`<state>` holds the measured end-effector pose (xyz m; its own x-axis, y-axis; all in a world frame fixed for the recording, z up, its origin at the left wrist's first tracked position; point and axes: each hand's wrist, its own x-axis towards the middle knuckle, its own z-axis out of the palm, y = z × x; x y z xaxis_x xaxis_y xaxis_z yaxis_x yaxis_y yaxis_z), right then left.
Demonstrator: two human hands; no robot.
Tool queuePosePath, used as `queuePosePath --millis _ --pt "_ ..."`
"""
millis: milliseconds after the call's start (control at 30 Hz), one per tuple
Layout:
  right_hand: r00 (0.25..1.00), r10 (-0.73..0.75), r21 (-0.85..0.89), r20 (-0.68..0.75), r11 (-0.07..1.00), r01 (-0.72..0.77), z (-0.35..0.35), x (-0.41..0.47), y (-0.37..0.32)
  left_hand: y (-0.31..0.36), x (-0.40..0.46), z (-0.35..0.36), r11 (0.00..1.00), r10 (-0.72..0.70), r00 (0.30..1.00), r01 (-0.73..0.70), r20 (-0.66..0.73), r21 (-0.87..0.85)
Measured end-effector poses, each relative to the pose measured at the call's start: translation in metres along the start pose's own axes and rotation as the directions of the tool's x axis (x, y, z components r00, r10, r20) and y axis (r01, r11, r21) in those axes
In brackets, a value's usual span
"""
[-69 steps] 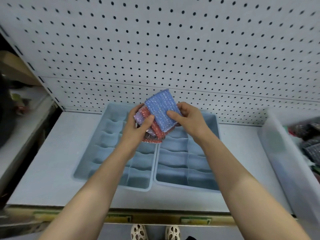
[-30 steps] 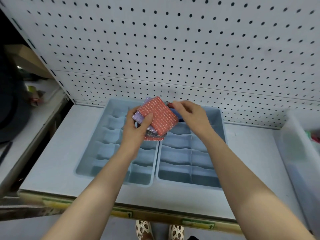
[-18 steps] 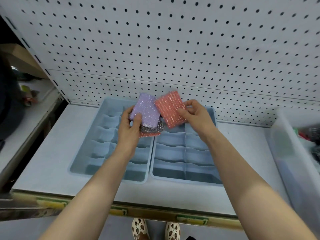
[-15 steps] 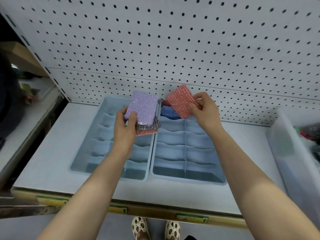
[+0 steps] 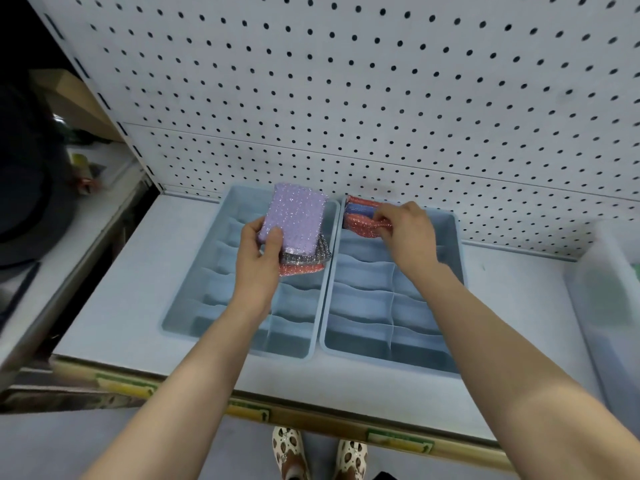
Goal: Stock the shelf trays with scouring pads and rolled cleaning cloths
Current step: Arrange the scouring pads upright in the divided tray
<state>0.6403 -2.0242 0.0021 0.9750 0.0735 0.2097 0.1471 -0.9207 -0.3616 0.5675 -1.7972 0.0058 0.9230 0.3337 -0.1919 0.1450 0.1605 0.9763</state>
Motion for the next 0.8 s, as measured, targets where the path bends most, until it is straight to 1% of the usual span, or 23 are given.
queuePosePath --millis 33,100,167,233,267,300,333,367,433,467,500,633,667,733,800 --pt "0.999 0.036 -0.001 0.015 0.999 -0.036 0.004 -0.003 0.000 0.000 0.000 0.000 1.000 0.002 1.000 -0.002 -0.001 0.002" --pt "0.998 0.056 -0.014 0.011 0.998 -0.056 0.009 -0.004 0.002 0.001 0.000 0.001 1.000 0.008 1.000 -0.008 -0.002 0.005" --pt "0.998 0.055 -0.028 -0.014 0.998 -0.055 0.011 -0.002 0.002 0.001 0.001 0.003 1.000 0.008 1.000 -0.008 0.000 0.009" --pt "0.996 0.006 -0.027 -0.084 1.000 -0.008 0.012 -0.003 -0.001 0.001 0.000 0.004 0.999 0.019 1.000 -0.019 0.011 0.027" --pt "0.989 -0.018 -0.003 -0.148 1.000 0.017 0.010 -0.004 -0.005 0.001 0.000 0.006 0.999 0.028 0.999 -0.028 0.022 0.040" --pt "0.981 -0.007 0.061 -0.192 0.998 0.019 0.006 -0.006 -0.012 0.001 -0.001 0.007 0.998 0.036 0.999 -0.038 0.033 0.056" --pt "0.982 0.035 0.164 -0.186 0.986 -0.004 0.000 -0.008 -0.021 0.000 -0.002 0.008 0.997 0.042 0.998 -0.045 0.046 0.067" --pt "0.990 0.091 0.280 -0.108 0.958 -0.058 -0.006 -0.010 -0.031 0.000 -0.002 0.009 0.997 0.042 0.997 -0.046 0.058 0.068" --pt "0.977 0.170 0.509 0.128 0.834 -0.212 -0.014 -0.015 -0.047 0.001 -0.005 0.013 0.997 0.035 0.996 -0.041 0.086 0.063" --pt "0.962 0.179 0.594 0.206 0.758 -0.269 -0.016 -0.019 -0.052 0.002 -0.007 0.015 0.997 0.035 0.993 -0.043 0.111 0.066" --pt "0.953 0.182 0.655 0.242 0.694 -0.299 -0.016 -0.022 -0.055 0.004 -0.010 0.017 0.996 0.038 0.989 -0.049 0.143 0.074" --pt "0.919 0.241 0.811 0.313 0.436 -0.390 -0.019 -0.031 -0.055 0.004 -0.020 0.023 0.985 0.039 0.957 -0.084 0.286 0.148" --pt "0.912 0.249 0.820 0.326 0.406 -0.404 -0.019 -0.034 -0.055 0.003 -0.022 0.024 0.982 0.037 0.954 -0.091 0.298 0.168" --pt "0.910 0.257 0.818 0.326 0.406 -0.408 -0.021 -0.035 -0.051 0.000 -0.023 0.025 0.975 0.048 0.957 -0.107 0.285 0.196" --pt "0.898 0.334 0.813 0.285 0.412 -0.412 -0.029 -0.029 -0.038 -0.001 -0.025 0.023 0.972 0.075 0.961 -0.129 0.265 0.196"
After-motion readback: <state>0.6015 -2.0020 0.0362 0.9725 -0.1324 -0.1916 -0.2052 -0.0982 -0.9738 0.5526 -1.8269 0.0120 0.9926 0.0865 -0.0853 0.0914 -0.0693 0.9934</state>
